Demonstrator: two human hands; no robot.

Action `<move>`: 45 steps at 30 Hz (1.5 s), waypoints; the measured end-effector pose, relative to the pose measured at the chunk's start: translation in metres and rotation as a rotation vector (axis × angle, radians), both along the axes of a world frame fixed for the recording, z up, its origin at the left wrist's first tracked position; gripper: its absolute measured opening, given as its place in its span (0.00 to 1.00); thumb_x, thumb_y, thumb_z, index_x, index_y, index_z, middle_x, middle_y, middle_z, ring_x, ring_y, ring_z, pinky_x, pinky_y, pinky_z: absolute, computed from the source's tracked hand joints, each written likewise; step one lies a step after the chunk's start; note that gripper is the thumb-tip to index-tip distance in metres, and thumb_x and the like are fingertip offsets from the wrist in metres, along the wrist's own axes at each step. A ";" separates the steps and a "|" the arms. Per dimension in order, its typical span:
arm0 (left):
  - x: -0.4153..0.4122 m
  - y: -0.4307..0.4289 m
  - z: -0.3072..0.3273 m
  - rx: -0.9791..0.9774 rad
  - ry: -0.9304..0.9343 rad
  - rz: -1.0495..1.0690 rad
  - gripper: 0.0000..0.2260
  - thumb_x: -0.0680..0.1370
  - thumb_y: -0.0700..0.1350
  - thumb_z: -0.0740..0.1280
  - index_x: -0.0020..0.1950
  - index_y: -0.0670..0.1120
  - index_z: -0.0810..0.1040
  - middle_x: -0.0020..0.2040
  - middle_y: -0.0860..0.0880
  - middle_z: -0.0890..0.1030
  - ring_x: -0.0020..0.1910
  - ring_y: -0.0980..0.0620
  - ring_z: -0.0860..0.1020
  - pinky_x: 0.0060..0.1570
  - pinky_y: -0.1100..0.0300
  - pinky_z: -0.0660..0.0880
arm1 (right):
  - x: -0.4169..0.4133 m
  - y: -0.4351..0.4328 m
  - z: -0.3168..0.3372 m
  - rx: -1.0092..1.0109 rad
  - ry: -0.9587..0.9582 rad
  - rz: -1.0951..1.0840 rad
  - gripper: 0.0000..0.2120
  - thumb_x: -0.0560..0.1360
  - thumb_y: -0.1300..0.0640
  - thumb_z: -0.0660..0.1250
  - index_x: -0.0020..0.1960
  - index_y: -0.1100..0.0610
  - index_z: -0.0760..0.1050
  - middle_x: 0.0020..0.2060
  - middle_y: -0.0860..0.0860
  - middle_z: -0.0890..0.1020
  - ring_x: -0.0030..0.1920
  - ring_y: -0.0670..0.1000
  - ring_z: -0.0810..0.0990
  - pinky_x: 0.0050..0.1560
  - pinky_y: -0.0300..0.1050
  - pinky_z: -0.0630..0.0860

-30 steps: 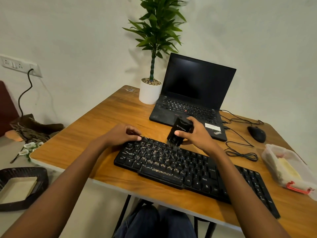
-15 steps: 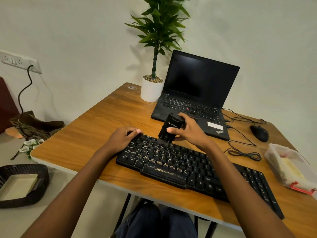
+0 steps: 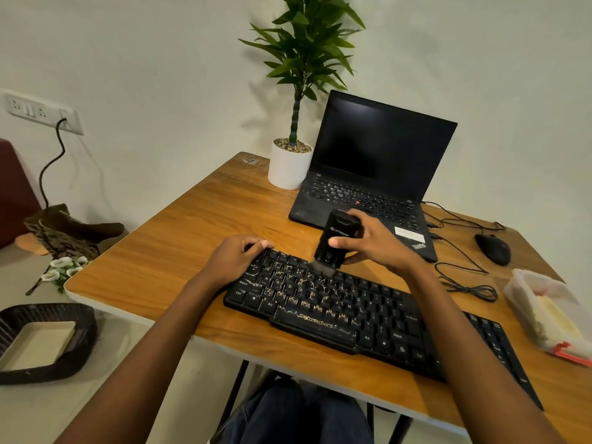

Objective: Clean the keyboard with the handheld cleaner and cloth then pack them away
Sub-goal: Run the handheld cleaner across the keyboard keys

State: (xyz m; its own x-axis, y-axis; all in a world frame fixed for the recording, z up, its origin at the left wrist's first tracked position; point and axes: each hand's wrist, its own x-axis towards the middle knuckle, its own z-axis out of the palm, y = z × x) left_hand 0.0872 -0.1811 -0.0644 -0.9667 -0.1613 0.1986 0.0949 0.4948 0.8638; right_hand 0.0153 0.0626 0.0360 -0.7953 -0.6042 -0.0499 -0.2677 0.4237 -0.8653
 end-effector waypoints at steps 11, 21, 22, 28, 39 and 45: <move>0.000 0.001 0.000 -0.058 -0.012 0.004 0.11 0.79 0.49 0.61 0.56 0.50 0.80 0.57 0.50 0.81 0.54 0.53 0.77 0.59 0.48 0.73 | 0.003 -0.018 -0.010 -0.068 0.035 -0.006 0.18 0.71 0.59 0.70 0.58 0.56 0.68 0.54 0.55 0.77 0.53 0.54 0.80 0.44 0.50 0.82; -0.001 0.000 -0.002 -0.099 0.006 0.005 0.11 0.79 0.49 0.61 0.57 0.50 0.80 0.56 0.50 0.81 0.55 0.53 0.77 0.58 0.49 0.73 | -0.002 -0.010 0.004 0.028 0.005 0.040 0.19 0.71 0.60 0.70 0.59 0.59 0.68 0.52 0.53 0.77 0.51 0.52 0.80 0.44 0.51 0.82; -0.001 0.000 -0.002 -0.096 0.005 0.003 0.11 0.79 0.49 0.61 0.57 0.50 0.80 0.56 0.50 0.81 0.55 0.52 0.77 0.58 0.49 0.73 | -0.001 -0.017 -0.002 -0.017 -0.001 0.030 0.18 0.71 0.60 0.70 0.58 0.58 0.68 0.52 0.53 0.77 0.51 0.52 0.80 0.44 0.51 0.82; -0.001 -0.001 -0.003 -0.088 0.020 0.006 0.11 0.79 0.49 0.61 0.56 0.50 0.81 0.55 0.51 0.82 0.54 0.53 0.78 0.58 0.49 0.73 | -0.005 0.001 -0.012 -0.115 -0.088 -0.051 0.20 0.71 0.59 0.71 0.59 0.56 0.68 0.51 0.54 0.78 0.48 0.54 0.83 0.45 0.52 0.82; -0.002 0.000 -0.002 -0.091 0.019 0.016 0.11 0.79 0.48 0.61 0.56 0.49 0.81 0.56 0.50 0.81 0.55 0.53 0.77 0.58 0.49 0.73 | -0.008 -0.021 -0.010 -0.054 -0.034 -0.071 0.19 0.72 0.59 0.69 0.59 0.56 0.65 0.50 0.53 0.77 0.48 0.54 0.82 0.39 0.47 0.82; -0.003 0.000 -0.004 -0.105 0.026 0.014 0.11 0.79 0.48 0.61 0.56 0.50 0.81 0.57 0.50 0.81 0.56 0.53 0.77 0.61 0.46 0.71 | -0.007 -0.005 -0.009 -0.053 -0.063 -0.058 0.19 0.72 0.59 0.69 0.59 0.56 0.65 0.51 0.55 0.77 0.47 0.54 0.83 0.41 0.48 0.82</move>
